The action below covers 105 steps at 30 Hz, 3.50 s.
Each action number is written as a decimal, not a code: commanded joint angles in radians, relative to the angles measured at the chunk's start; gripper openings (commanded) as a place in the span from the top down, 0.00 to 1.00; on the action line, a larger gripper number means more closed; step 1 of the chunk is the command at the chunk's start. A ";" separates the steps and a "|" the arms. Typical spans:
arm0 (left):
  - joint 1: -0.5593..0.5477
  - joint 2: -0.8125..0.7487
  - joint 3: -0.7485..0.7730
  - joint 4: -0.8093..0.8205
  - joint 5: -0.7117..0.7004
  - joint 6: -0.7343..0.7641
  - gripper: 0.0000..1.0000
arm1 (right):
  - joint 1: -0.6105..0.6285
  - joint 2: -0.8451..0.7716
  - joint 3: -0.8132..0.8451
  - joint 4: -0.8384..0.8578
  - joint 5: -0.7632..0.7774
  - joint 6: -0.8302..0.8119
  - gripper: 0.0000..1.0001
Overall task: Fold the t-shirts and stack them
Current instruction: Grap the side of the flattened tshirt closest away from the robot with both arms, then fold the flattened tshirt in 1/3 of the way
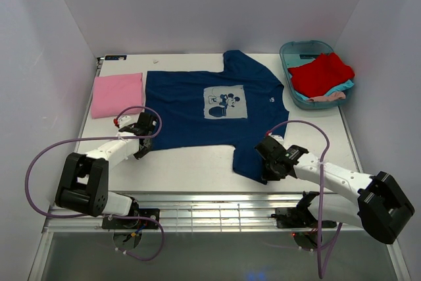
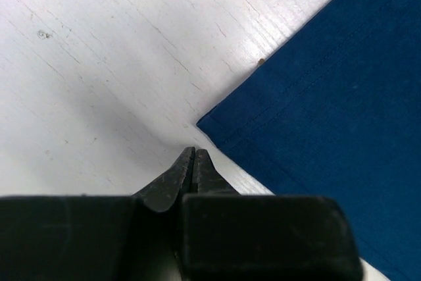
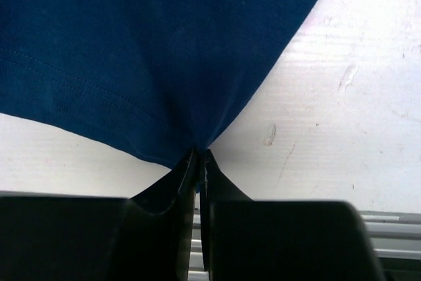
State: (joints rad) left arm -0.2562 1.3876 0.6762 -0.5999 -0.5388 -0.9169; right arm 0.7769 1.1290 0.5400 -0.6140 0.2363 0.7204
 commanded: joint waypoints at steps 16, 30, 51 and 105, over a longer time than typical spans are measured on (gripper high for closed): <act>0.006 -0.154 -0.001 -0.018 -0.058 -0.005 0.75 | 0.082 -0.126 0.040 -0.219 0.003 0.079 0.92; 0.012 -0.067 -0.020 0.014 -0.020 -0.030 0.51 | 0.094 -0.140 0.044 -0.214 0.006 0.090 0.92; 0.035 -0.013 -0.058 0.029 0.046 -0.059 0.83 | 0.102 -0.160 0.069 -0.237 0.035 0.103 0.92; 0.129 0.205 0.477 0.029 0.231 0.116 1.00 | -0.266 0.571 0.911 0.063 0.276 -0.460 0.92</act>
State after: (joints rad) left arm -0.1425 1.5944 1.1023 -0.5903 -0.3241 -0.8108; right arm 0.5209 1.6810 1.3907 -0.5732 0.5095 0.3008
